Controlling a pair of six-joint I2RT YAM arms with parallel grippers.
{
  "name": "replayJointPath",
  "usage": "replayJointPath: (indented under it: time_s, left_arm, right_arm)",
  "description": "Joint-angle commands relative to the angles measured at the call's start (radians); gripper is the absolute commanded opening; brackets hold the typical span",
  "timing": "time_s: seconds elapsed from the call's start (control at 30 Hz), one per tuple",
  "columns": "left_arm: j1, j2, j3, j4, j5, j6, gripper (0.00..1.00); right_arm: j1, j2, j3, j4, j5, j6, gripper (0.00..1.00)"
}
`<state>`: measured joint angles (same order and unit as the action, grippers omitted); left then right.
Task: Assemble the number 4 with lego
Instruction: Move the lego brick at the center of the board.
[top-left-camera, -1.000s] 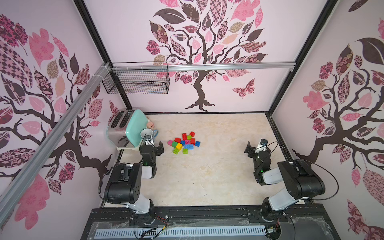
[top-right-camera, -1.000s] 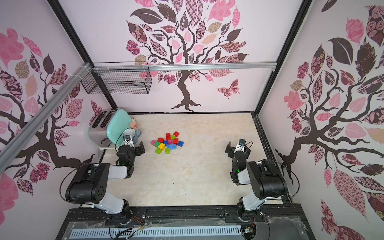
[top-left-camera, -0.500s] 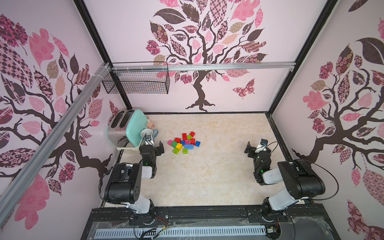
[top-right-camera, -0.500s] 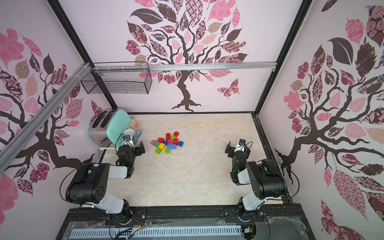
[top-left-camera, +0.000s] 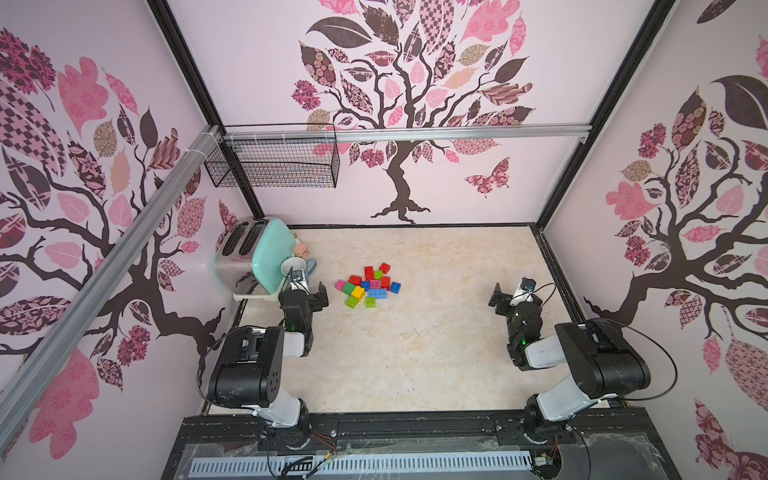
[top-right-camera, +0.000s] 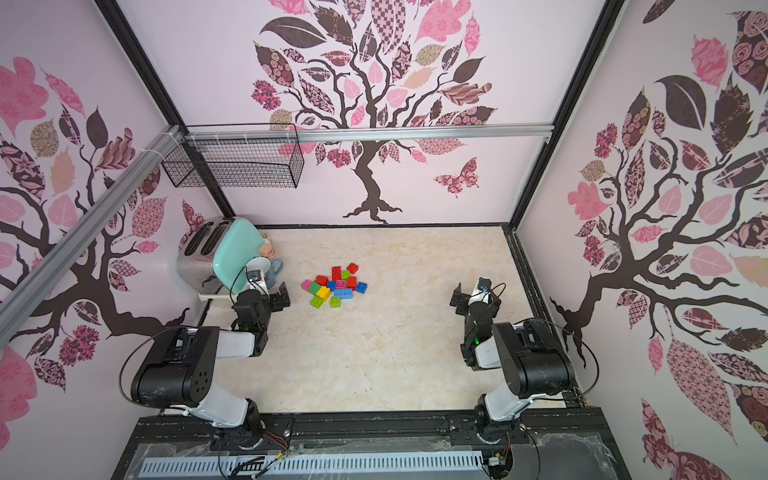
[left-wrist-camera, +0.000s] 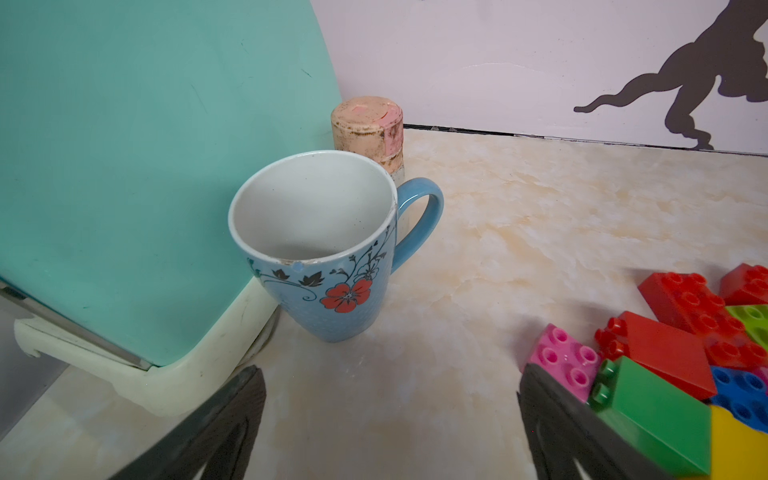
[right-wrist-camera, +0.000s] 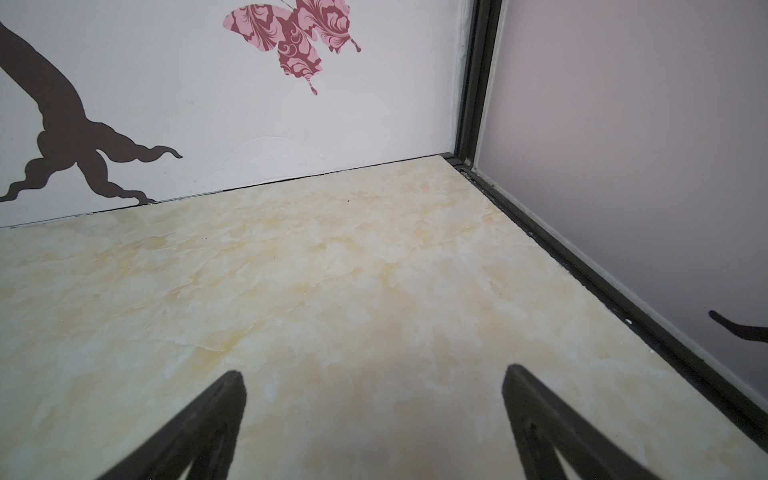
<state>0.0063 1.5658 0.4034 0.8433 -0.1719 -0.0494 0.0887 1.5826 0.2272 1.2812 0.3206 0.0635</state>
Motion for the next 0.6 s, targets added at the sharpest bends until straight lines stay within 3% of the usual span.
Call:
replayJointPath:
  time_s: [0.0, 0.13, 0.23, 0.3, 0.4, 0.5, 0.57]
  left_arm:
    - [0.004, -0.044, -0.014, -0.006, 0.006, -0.001, 0.98]
    - [0.002, -0.210, 0.045, -0.283, -0.117, -0.059, 0.98]
    - [-0.026, -0.278, 0.105, -0.424, -0.257, -0.139, 0.98]
    - [-0.075, -0.307, 0.156, -0.509, -0.316, -0.195, 0.98]
    - [-0.151, -0.338, 0.254, -0.691, -0.318, -0.359, 0.98]
    - [-0.161, -0.318, 0.383, -0.948, -0.162, -0.537, 0.98]
    - [-0.162, -0.285, 0.437, -1.042, -0.063, -0.569, 0.98]
  right_arm:
    - [0.001, 0.009, 0.007, 0.037, 0.004, -0.008, 1.00]
    - [0.002, -0.123, -0.044, 0.020, 0.007, -0.011, 0.99]
    - [0.001, -0.270, 0.000, -0.168, 0.075, 0.014, 1.00]
    - [0.001, -0.366, 0.032, -0.275, 0.116, 0.142, 0.99]
    - [0.001, -0.461, 0.182, -0.636, -0.032, 0.331, 0.99]
    - [0.008, -0.395, 0.374, -0.968, -0.315, 0.471, 0.99]
    - [0.029, -0.324, 0.454, -1.079, -0.508, 0.501, 0.99]
